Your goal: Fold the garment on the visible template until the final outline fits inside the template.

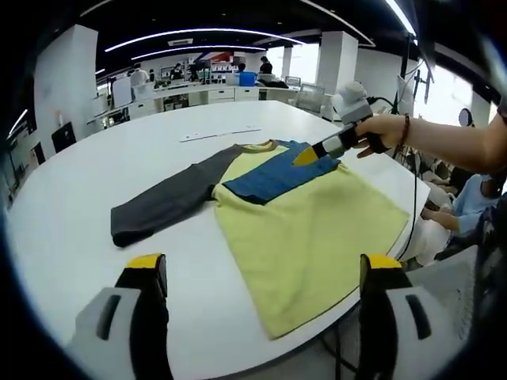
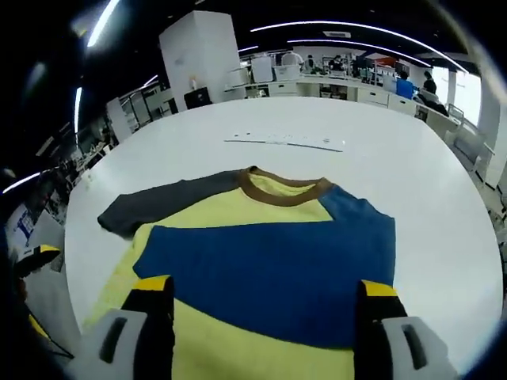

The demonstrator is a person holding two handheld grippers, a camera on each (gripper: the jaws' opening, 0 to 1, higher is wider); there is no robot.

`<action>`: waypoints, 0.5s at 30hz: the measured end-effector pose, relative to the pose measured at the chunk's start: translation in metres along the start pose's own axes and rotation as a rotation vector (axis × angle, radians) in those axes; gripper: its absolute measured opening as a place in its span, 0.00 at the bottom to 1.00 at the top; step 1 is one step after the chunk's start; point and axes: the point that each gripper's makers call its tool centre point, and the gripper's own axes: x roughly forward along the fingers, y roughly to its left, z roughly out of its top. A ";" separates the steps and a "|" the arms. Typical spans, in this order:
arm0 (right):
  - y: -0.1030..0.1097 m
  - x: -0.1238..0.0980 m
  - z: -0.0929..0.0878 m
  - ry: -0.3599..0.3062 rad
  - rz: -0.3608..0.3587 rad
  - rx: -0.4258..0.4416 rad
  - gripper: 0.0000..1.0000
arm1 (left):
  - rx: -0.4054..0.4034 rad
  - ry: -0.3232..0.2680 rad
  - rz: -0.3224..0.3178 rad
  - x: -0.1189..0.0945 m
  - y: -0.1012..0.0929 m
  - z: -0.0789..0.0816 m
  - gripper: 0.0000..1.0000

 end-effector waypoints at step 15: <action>-0.058 -0.016 -0.015 -0.009 -0.092 0.081 0.83 | 0.001 0.005 0.004 0.002 0.001 0.000 0.99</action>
